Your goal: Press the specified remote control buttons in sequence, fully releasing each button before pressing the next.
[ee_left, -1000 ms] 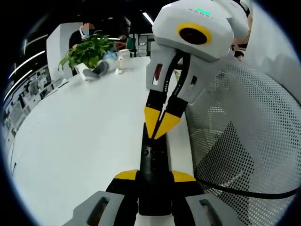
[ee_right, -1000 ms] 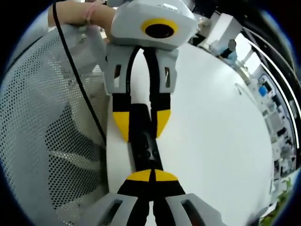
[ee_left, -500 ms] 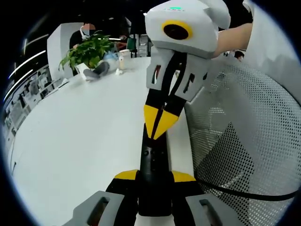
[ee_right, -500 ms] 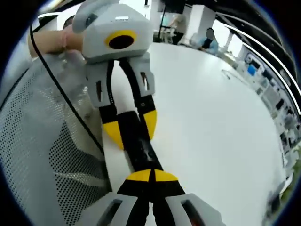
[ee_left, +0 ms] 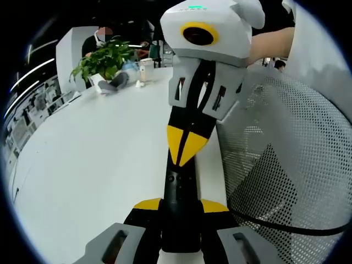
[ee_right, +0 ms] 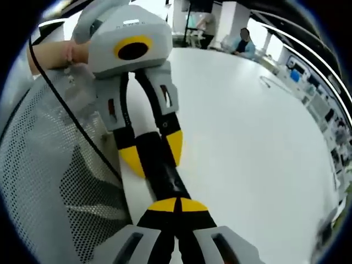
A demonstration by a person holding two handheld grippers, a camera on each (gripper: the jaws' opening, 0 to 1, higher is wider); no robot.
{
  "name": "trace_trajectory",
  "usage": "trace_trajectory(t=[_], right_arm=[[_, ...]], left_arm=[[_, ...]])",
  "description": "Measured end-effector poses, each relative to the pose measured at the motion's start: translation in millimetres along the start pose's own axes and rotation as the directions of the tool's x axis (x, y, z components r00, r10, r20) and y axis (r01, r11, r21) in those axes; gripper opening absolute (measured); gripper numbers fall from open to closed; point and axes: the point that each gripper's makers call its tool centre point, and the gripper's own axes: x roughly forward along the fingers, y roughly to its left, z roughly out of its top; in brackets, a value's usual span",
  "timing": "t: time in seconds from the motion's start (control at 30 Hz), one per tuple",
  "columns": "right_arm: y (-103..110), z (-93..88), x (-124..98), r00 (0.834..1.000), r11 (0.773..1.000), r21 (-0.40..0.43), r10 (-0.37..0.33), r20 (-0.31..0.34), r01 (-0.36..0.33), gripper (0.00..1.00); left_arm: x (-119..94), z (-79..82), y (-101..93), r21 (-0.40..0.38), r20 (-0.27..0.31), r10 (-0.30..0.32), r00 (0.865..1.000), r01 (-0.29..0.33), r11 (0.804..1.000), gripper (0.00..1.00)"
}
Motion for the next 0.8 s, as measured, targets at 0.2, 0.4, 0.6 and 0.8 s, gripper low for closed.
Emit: trace_trajectory(t=[0.2, 0.4, 0.6, 0.8], right_arm=[[-3, 0.7, -1, 0.998, 0.993, 0.098, -0.063, 0.031, 0.06, 0.0], [-2, 0.7, -4, 0.993, 0.993, 0.083, -0.088, 0.072, 0.082, 0.0], [0, 4.2, 1, 0.994, 0.993, 0.097, -0.077, 0.083, 0.069, 0.0], [1, 6.6, 1, 0.991, 0.994, 0.041, -0.106, 0.079, 0.103, 0.0]], left_arm=[[0, 0.4, -0.1, -0.001, 0.002, 0.0, 1.0, 0.0, 1.0, 0.24], [0, 0.3, -0.1, -0.001, 0.004, 0.001, 1.0, -0.001, 1.0, 0.24], [0, 0.3, -0.1, -0.001, 0.003, 0.001, 1.0, -0.001, 1.0, 0.24], [0, 0.3, -0.1, 0.0, 0.001, 0.001, 1.0, -0.001, 1.0, 0.24]])
